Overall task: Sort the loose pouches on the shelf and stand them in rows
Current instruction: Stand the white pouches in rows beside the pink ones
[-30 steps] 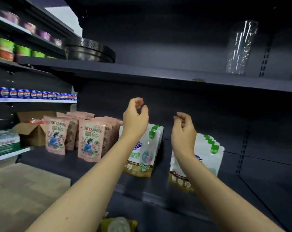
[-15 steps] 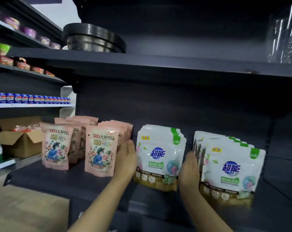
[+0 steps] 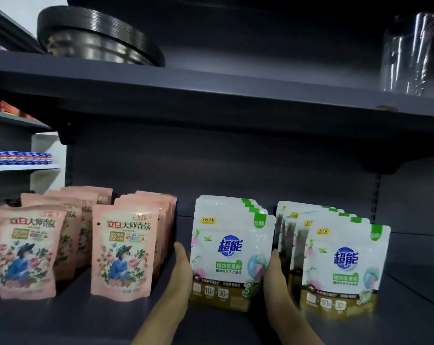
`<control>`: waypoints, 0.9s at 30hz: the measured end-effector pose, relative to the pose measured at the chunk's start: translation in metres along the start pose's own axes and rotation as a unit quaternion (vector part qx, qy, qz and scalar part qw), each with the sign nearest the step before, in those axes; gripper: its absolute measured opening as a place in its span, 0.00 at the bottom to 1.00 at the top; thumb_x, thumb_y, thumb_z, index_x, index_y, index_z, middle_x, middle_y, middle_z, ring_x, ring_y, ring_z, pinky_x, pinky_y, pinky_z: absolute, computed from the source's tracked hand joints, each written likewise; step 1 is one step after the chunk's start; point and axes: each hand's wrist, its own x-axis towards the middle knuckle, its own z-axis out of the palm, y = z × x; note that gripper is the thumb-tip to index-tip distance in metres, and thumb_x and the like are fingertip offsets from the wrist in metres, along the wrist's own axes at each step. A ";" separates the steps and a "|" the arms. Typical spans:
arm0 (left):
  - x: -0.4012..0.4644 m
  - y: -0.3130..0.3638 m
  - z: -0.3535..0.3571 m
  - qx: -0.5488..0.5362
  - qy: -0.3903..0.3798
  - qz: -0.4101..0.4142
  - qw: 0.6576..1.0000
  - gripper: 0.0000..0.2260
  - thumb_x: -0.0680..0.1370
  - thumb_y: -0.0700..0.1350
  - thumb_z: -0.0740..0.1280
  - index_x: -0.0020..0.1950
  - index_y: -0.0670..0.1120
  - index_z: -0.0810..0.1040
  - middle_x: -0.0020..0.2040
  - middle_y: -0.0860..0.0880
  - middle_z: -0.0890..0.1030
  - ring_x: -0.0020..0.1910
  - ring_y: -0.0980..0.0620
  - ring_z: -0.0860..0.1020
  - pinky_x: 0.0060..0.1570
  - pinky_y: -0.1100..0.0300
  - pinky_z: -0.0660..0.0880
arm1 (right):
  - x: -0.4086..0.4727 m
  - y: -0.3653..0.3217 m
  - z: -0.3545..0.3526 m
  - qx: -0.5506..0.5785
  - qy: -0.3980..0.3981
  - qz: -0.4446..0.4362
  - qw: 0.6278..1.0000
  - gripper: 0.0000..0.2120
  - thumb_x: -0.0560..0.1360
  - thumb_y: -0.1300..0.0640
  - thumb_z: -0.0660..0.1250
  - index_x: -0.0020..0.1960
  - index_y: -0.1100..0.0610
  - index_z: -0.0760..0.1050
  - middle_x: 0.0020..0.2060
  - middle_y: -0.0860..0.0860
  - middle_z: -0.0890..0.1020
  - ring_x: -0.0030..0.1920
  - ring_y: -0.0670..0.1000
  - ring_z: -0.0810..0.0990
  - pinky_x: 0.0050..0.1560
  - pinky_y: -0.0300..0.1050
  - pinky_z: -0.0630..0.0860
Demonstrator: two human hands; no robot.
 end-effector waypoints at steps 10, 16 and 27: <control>0.001 -0.008 0.001 0.049 -0.003 0.023 0.999 0.24 0.81 0.59 0.44 0.40 0.53 0.76 0.23 0.53 0.81 0.36 0.52 0.79 0.38 0.61 0.73 | 0.001 0.001 -0.003 -0.001 -0.036 -0.002 0.999 0.24 0.79 0.41 0.52 0.56 0.55 0.78 0.49 0.58 0.84 0.51 0.60 0.83 0.60 0.59 0.76; -0.021 0.007 0.007 0.102 0.048 0.136 0.984 0.22 0.82 0.56 0.46 0.42 0.53 0.76 0.31 0.55 0.80 0.30 0.64 0.79 0.32 0.70 0.72 | -0.001 -0.016 -0.005 0.009 -0.005 -0.019 1.000 0.28 0.73 0.34 0.54 0.53 0.54 0.79 0.50 0.54 0.84 0.49 0.56 0.83 0.50 0.50 0.78; -0.048 0.078 0.028 0.176 0.189 0.473 0.843 0.16 0.82 0.47 0.54 0.68 0.48 0.70 0.65 0.54 0.74 0.62 0.60 0.69 0.59 0.69 0.65 | -0.051 -0.080 0.036 -0.145 0.053 -0.441 0.884 0.19 0.82 0.54 0.47 0.67 0.52 0.70 0.57 0.42 0.74 0.57 0.41 0.68 0.57 0.36 0.62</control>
